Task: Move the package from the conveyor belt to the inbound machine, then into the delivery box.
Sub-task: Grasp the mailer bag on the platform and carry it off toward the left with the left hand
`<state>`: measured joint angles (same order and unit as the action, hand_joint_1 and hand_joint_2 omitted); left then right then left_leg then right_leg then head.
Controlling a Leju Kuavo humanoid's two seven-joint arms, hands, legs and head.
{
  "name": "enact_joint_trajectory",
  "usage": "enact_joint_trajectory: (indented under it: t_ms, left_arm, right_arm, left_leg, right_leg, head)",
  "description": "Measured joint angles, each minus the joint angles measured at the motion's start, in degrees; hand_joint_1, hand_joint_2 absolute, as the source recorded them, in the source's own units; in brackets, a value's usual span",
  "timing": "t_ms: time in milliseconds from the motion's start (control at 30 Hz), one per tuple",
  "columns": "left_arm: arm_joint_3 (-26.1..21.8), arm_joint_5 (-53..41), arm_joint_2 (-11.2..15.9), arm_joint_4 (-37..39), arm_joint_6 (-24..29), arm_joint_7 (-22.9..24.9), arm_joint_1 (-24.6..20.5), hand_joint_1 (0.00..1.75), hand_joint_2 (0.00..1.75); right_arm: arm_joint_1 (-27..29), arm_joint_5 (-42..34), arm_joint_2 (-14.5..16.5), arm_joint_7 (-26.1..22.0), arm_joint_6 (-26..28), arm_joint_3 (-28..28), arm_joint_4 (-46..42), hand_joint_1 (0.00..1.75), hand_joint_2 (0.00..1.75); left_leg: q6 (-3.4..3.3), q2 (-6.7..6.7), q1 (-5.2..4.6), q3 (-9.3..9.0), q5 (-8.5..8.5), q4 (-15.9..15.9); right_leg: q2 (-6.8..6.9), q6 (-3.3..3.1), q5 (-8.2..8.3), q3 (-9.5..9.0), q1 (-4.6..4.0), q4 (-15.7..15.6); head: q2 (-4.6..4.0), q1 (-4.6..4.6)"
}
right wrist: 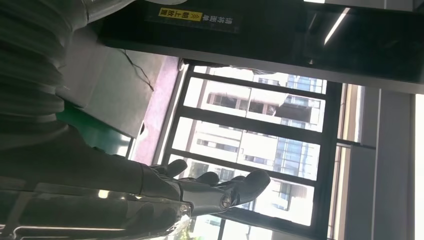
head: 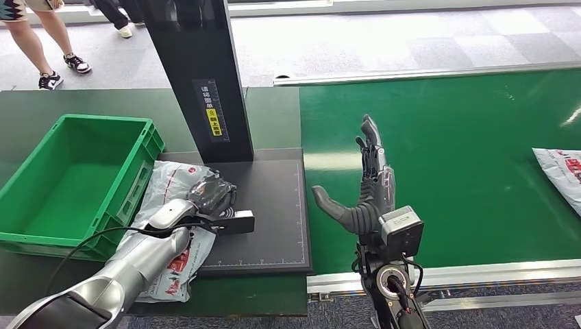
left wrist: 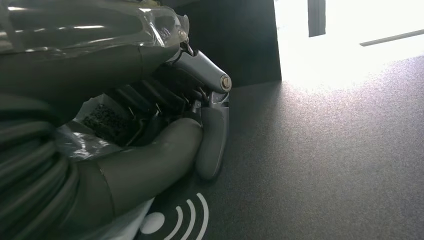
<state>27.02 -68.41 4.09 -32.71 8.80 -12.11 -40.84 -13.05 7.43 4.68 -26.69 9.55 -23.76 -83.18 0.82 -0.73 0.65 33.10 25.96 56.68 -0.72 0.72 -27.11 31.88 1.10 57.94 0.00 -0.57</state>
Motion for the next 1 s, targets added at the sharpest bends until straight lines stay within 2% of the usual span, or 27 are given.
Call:
enact_joint_trajectory:
  t_ms: [233,433,700,1000]
  left_arm:
    - [0.9,1.3,0.1,0.0,-0.6,-0.8,-0.1,1.75,1.75]
    - [1.5,4.8,0.4,-2.0,4.6,-3.2,1.8,1.75,1.75]
    - [2.3,8.6,1.9,-11.2,7.4,-4.2,6.3,1.75,1.75]
    - [3.0,15.2,4.6,-30.7,9.0,-6.3,12.1,1.75,1.75]
  right_arm:
    - [0.0,-0.2,-0.3,0.0,0.1,0.0,0.0,0.0,1.75]
    - [0.1,-0.7,-0.7,-0.1,0.7,0.0,0.0,0.0,1.75]
    - [0.5,-0.8,-1.1,-0.1,1.4,0.0,0.0,0.0,1.75]
    - [1.3,-0.5,-1.3,-0.1,2.8,0.1,0.0,0.0,1.75]
  left_leg:
    - [0.0,0.0,-0.01,0.03,0.0,0.0]
    - [0.0,0.01,-0.01,0.08,0.0,0.0]
    - [-0.01,0.01,-0.01,0.49,-0.03,0.1]
    - [-0.01,0.01,0.0,0.86,-0.02,0.1]
  right_leg:
    - [0.0,0.03,-0.02,0.02,0.01,0.0]
    - [0.0,0.04,-0.02,0.11,0.01,0.0]
    - [0.0,0.05,-0.01,0.52,0.02,0.0]
    - [0.0,0.05,-0.01,0.89,0.02,0.0]
  head:
    - [0.0,0.01]
    - [0.0,0.0]
    - [0.0,0.0]
    - [0.0,0.01]
